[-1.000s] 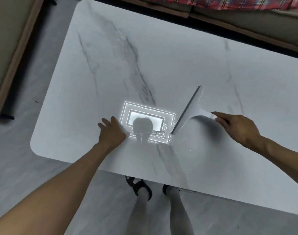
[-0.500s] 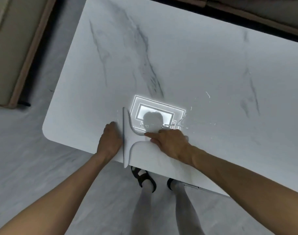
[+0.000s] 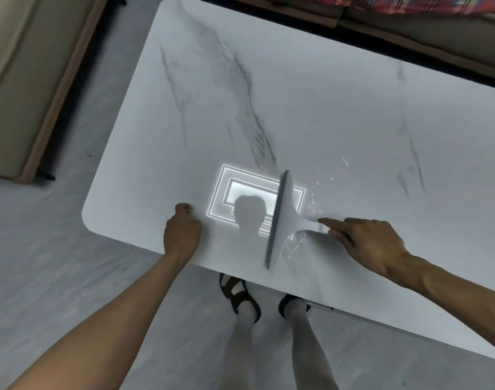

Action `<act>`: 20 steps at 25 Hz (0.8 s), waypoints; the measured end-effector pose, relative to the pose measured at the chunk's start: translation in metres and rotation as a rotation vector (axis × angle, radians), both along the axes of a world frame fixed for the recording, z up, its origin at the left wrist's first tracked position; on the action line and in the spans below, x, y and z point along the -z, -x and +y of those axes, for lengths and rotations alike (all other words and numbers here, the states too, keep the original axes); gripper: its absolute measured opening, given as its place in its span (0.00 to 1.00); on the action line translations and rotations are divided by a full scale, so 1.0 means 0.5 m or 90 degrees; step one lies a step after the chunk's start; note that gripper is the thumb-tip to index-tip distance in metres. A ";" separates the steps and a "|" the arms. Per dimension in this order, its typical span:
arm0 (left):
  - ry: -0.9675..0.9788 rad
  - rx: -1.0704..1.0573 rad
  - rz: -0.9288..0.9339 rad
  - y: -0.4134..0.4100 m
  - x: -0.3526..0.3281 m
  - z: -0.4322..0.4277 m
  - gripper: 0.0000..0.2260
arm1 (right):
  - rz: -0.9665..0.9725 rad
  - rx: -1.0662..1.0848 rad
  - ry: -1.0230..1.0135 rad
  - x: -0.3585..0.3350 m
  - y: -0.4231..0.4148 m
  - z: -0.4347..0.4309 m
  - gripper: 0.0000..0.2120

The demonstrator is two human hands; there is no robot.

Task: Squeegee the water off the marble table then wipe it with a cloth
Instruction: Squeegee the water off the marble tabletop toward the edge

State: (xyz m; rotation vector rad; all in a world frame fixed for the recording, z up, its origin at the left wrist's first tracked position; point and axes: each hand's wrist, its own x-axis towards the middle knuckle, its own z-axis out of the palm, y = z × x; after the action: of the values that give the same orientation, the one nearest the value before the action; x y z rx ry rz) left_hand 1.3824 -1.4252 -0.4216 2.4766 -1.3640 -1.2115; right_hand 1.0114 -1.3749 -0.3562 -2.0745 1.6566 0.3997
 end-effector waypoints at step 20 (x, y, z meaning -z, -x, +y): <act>-0.002 0.102 0.011 -0.038 0.025 0.056 0.19 | 0.064 0.105 -0.019 0.001 0.044 0.019 0.26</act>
State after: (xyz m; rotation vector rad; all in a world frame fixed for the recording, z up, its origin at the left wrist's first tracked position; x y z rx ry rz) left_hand 1.4013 -1.3970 -0.4343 2.3924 -1.5846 -1.2616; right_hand 0.9891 -1.3655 -0.3567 -1.9068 1.8529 0.4760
